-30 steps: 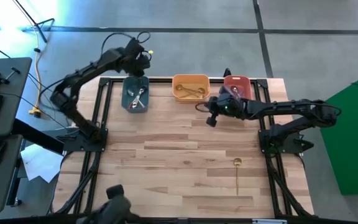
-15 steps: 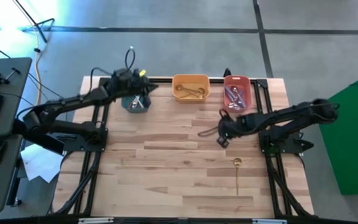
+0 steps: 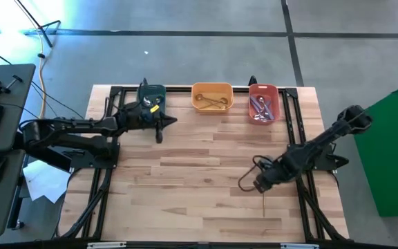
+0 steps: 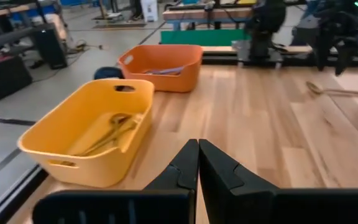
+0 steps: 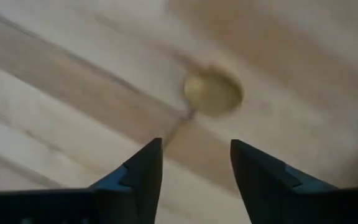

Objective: Sort silverware by color (type)
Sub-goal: Put the gold spoon into the yellow bin

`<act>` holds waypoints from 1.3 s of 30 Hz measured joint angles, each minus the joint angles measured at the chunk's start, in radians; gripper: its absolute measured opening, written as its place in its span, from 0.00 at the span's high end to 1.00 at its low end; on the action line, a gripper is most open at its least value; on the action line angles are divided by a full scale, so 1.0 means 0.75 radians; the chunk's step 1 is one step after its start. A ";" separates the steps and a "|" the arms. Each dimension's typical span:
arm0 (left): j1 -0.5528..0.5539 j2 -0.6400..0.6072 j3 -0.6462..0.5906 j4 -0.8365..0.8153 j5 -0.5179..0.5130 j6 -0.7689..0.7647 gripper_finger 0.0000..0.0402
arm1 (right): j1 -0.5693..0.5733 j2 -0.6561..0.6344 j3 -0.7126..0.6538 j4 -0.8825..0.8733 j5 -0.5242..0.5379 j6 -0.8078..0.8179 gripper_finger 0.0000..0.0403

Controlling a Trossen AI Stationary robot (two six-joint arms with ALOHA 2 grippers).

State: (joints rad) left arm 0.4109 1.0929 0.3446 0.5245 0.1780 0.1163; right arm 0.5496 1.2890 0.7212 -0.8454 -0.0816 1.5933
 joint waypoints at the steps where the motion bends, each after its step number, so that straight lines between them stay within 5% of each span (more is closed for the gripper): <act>1: -0.014 0.000 -0.006 -0.001 -0.001 0.010 0.99 | 0.032 0.005 0.000 0.001 -0.005 0.070 0.56; 8: -0.101 0.000 -0.016 -0.007 -0.001 0.057 0.99 | 0.108 0.129 -0.001 0.037 -0.002 0.303 0.66; 19: -0.141 0.000 -0.017 -0.067 -0.008 0.069 0.99 | 0.000 0.367 0.008 0.174 -0.070 0.068 0.80; 25: -0.141 0.000 -0.017 -0.079 -0.017 0.069 0.99 | -0.060 0.379 0.064 0.114 -0.044 -0.204 0.97; 30: -0.141 0.000 -0.017 -0.073 -0.017 0.088 0.99 | -0.169 0.383 0.163 -0.021 0.292 -0.533 0.99; 39: -0.140 0.000 -0.017 -0.064 -0.017 0.093 0.99 | -0.636 0.382 0.496 -0.031 0.606 -1.467 1.00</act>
State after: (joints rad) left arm 0.3058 1.0931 0.3321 0.4763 0.1652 0.1858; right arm 0.0723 1.5759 1.0928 -0.8689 0.3727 0.4932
